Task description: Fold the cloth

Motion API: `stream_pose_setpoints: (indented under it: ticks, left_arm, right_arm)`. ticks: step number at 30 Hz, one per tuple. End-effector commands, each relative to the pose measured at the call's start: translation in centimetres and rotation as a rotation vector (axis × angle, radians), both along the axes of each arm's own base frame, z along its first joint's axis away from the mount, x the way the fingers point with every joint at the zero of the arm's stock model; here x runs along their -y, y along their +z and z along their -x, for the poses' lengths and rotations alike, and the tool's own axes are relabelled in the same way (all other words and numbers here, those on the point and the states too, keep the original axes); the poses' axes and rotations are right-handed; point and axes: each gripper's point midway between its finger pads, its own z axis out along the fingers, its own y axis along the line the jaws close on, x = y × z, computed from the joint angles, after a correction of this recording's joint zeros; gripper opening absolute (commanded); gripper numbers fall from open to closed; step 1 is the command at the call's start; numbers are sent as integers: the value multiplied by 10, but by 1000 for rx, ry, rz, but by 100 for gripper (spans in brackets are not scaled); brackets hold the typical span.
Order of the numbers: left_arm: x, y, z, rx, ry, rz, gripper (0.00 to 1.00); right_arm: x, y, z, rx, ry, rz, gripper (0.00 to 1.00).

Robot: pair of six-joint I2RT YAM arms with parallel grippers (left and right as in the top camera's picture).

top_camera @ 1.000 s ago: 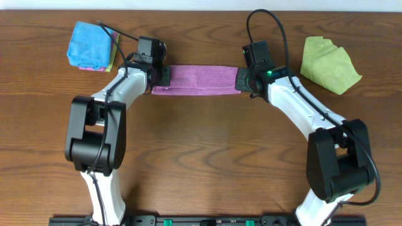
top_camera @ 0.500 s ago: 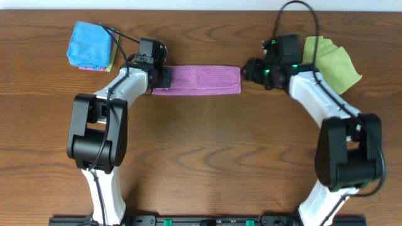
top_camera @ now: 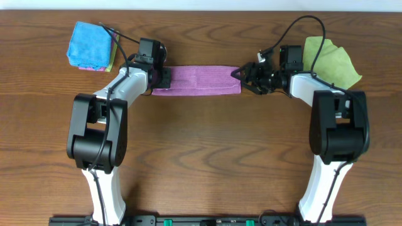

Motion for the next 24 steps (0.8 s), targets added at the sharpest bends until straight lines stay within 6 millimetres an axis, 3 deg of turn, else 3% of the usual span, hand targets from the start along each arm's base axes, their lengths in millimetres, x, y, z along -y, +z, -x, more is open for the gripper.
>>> stream_pose_setpoints:
  ticks: [1, 16, 19, 23, 24]
  left_arm:
    - [1, -11, 5, -34, -7, -7, 6]
    - [1, -11, 5, -33, -7, -7, 6]
    - [1, -11, 5, -32, -7, -7, 6]
    - [1, -12, 6, -37, -7, -8, 6]
    - [1, -12, 6, -39, -7, -8, 6]
  right_arm:
    - [-12, -1, 2, -28, 17, -41, 67]
    - [-27, -7, 1, -13, 18, -1, 58]
    - [-28, -16, 0, -45, 1, -12, 40]
    - [-27, -20, -1, -48, -4, -16, 1]
    - [-28, -18, -4, -31, -4, -18, 1]
